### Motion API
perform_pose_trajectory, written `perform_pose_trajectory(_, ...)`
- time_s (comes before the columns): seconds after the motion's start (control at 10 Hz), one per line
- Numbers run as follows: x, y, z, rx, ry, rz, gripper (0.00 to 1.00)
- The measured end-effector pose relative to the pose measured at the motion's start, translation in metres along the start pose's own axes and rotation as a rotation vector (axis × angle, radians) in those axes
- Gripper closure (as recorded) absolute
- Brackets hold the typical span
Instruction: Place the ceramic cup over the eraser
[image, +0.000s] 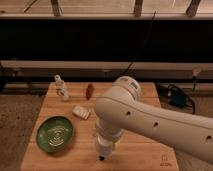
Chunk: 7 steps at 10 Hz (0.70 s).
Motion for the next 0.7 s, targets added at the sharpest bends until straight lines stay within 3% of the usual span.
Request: perform_pose_trajectory(0.7,0.007,-0.013,0.037,-0.037,-0.009,-0.015,1.0)
